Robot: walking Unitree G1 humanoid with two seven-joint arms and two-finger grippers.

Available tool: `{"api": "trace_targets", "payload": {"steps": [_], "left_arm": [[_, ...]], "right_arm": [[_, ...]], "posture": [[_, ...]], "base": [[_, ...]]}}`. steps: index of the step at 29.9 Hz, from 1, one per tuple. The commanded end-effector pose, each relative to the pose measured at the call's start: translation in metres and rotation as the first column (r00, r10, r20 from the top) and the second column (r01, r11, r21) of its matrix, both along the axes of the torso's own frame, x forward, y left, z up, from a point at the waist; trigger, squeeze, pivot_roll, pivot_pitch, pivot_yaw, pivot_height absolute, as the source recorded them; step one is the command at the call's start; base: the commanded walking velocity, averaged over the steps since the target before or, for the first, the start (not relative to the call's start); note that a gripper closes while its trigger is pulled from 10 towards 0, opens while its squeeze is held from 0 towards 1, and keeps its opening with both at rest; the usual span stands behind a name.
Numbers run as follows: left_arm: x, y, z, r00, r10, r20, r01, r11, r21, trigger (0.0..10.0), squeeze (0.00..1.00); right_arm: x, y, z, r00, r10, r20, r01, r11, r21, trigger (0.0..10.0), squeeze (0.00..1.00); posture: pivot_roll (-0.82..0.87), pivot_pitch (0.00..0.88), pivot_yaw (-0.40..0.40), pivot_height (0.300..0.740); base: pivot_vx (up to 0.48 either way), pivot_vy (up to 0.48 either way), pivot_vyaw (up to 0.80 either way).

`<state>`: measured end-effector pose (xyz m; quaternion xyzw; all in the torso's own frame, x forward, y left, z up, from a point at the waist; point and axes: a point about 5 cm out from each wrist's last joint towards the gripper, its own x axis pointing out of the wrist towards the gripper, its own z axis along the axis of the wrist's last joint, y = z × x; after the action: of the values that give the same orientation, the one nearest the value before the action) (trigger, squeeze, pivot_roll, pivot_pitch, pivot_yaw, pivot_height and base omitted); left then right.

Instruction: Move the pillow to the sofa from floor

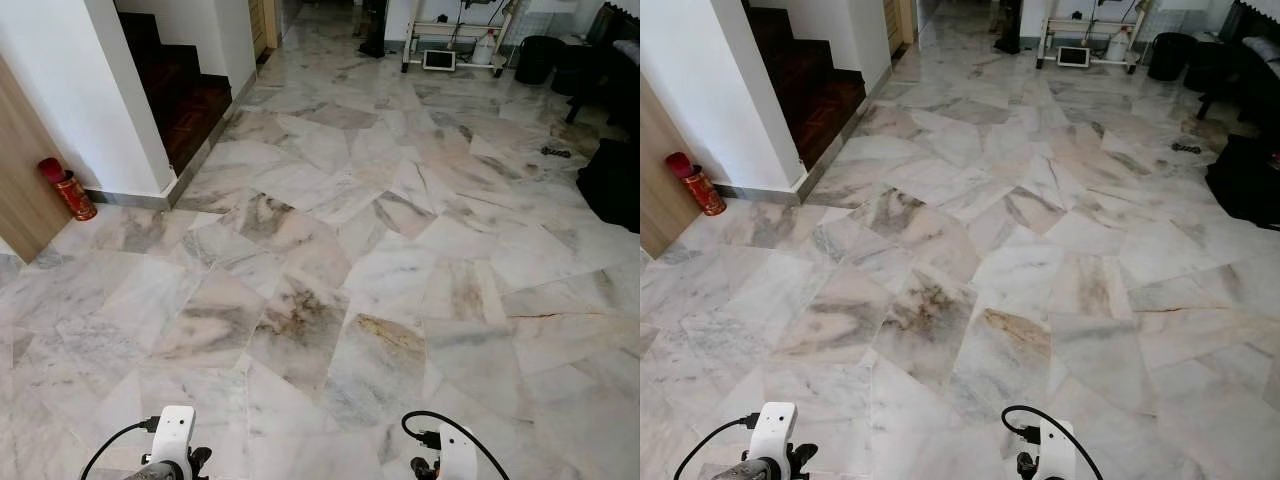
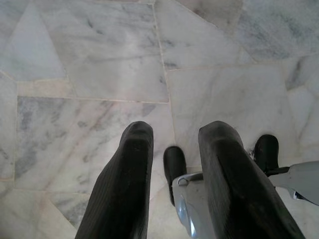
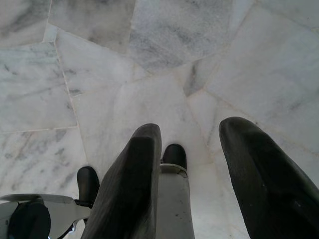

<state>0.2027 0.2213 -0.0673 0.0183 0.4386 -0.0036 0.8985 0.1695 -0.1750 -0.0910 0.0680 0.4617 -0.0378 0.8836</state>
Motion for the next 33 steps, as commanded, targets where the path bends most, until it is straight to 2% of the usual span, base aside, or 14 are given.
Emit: {"api": "trace_targets", "payload": {"steps": [1,7,18,21,33], "left_arm": [[-0.008,-0.001,-0.005,0.999,-0.011,-0.038,0.011,1.000,0.003,10.0,0.00],[-0.010,-0.002,-0.006,0.999,-0.018,-0.044,0.018,1.000,0.002,10.0,0.00],[-0.017,0.000,-0.009,0.998,-0.002,-0.059,0.002,1.000,0.000,10.0,0.00],[-0.019,0.000,-0.010,0.998,0.000,-0.064,0.000,1.000,-0.001,10.0,0.00],[-0.025,0.011,-0.010,0.997,0.007,-0.080,-0.007,1.000,0.009,10.0,0.00]], "right_arm": [[-0.002,0.000,-0.001,1.000,-0.017,-0.008,0.017,1.000,0.003,10.0,0.00],[-0.004,-0.002,-0.002,1.000,-0.021,-0.018,0.021,1.000,-0.003,10.0,0.00],[-0.016,-0.014,-0.006,0.994,-0.077,-0.075,0.076,0.997,-0.020,10.0,0.00],[-0.016,-0.013,-0.006,0.994,-0.073,-0.077,0.072,0.997,-0.010,10.0,0.00],[-0.016,-0.014,-0.006,0.994,-0.080,-0.077,0.079,0.997,-0.016,10.0,0.00]], "posture": [[0.02,0.000,-0.002,0.740],[0.03,0.000,-0.006,0.740],[0.03,0.000,-0.013,0.740],[0.03,0.000,-0.014,0.740],[0.02,0.000,-0.012,0.740]], "base": [[0.000,0.000,0.00],[-0.174,0.000,0.00],[-0.381,0.000,0.00],[-0.399,0.000,-0.64],[-0.393,0.000,0.00]]}}
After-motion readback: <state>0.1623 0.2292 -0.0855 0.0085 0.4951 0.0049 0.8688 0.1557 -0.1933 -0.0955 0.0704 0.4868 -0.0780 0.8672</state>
